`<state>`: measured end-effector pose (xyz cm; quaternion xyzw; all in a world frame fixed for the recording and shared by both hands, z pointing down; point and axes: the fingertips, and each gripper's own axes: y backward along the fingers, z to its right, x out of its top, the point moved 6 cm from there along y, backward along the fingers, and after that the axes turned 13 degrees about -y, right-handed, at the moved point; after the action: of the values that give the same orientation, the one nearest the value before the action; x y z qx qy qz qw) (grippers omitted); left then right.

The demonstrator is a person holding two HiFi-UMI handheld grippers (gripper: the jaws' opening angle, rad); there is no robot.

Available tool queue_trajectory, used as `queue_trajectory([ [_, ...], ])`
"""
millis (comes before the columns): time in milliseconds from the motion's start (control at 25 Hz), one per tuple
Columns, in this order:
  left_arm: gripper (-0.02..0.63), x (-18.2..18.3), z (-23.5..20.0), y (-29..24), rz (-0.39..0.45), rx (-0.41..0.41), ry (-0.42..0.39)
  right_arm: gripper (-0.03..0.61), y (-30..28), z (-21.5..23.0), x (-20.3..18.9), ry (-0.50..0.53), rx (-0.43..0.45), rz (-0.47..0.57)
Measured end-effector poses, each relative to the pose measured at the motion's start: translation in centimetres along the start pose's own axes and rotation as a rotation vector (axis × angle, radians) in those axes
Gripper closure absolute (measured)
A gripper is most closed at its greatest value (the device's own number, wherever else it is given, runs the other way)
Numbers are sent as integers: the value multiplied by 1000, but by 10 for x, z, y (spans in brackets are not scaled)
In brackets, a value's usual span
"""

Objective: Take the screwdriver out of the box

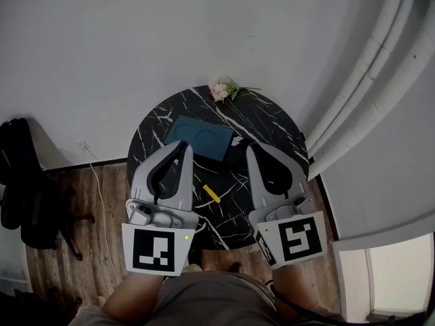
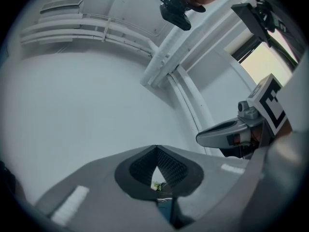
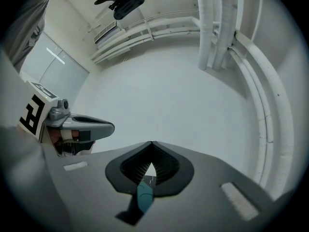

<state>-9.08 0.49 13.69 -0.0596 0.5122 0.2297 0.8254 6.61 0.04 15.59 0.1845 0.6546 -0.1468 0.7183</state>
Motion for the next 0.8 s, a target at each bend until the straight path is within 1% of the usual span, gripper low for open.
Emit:
queue_trajectory([
  [800,612,-2,1,0,-11,-1,1,554,-1,-1,-2,-1,5,-8],
])
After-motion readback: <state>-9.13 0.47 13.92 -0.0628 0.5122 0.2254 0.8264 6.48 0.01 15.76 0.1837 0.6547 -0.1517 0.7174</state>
